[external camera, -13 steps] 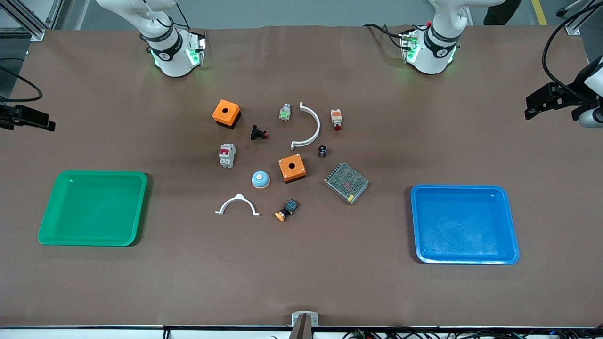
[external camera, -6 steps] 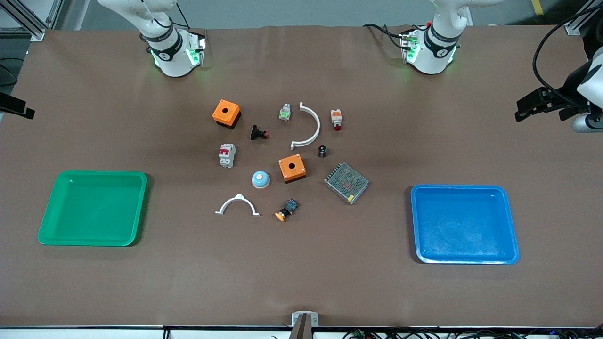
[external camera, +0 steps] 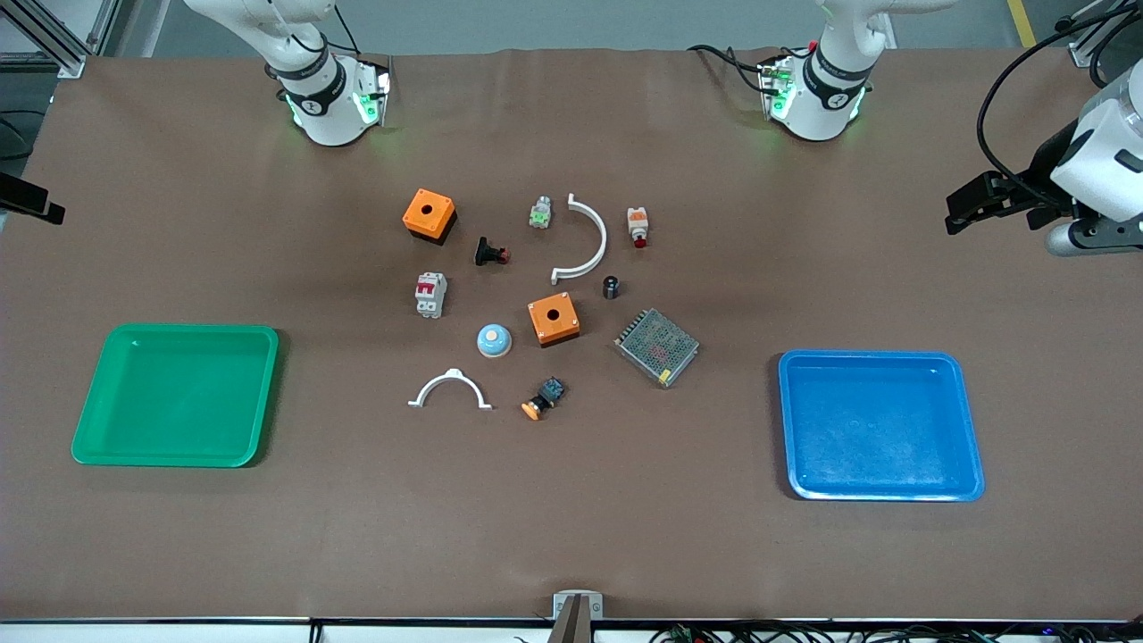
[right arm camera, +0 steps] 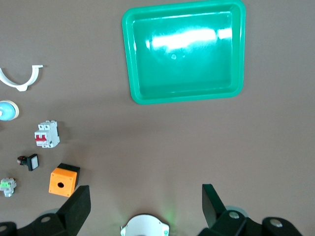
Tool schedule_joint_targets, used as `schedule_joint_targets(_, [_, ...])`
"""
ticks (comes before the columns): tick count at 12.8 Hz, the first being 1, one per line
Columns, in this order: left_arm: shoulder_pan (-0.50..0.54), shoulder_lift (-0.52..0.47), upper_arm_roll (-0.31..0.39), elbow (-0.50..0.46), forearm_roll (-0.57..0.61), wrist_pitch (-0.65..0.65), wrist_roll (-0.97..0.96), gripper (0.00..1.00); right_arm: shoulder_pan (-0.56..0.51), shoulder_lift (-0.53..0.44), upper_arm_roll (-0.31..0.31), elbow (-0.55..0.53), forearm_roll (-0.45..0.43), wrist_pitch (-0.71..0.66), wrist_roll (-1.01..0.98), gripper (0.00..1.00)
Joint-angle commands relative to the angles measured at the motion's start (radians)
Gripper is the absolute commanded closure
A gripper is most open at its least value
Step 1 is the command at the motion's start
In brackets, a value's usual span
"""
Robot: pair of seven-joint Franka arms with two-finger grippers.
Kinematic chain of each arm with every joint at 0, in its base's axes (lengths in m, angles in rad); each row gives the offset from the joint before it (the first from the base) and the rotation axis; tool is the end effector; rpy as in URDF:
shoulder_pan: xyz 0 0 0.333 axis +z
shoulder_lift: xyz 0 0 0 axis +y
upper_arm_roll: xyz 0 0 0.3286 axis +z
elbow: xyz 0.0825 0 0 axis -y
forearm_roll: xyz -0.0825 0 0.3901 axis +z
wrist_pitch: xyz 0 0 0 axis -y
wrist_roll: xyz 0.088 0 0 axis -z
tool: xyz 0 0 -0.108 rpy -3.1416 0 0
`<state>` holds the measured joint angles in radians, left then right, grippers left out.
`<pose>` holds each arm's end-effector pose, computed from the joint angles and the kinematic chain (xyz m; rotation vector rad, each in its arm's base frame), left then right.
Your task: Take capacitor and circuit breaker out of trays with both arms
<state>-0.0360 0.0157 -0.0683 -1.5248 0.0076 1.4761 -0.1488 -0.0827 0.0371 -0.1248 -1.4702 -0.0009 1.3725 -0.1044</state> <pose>0.5530 -0.0567 0.6411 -3.1247 -0.0702 0.0985 0.5398 -0.1122 0.6467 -3.1150 0.1613 0.2089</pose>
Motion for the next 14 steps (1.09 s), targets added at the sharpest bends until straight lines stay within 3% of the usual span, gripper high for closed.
schedule_joint_targets(1, [0.001,-0.013,0.001,-0.012,0.002,0.016,0.003,0.00,-0.016,-0.137,0.017,-0.160,0.019,0.079,-0.005,0.00])
schedule_joint_targets(14, [0.007,0.006,0.005,0.023,0.002,0.013,0.012,0.00,0.007,-0.131,0.022,-0.124,0.019,0.046,-0.003,0.00])
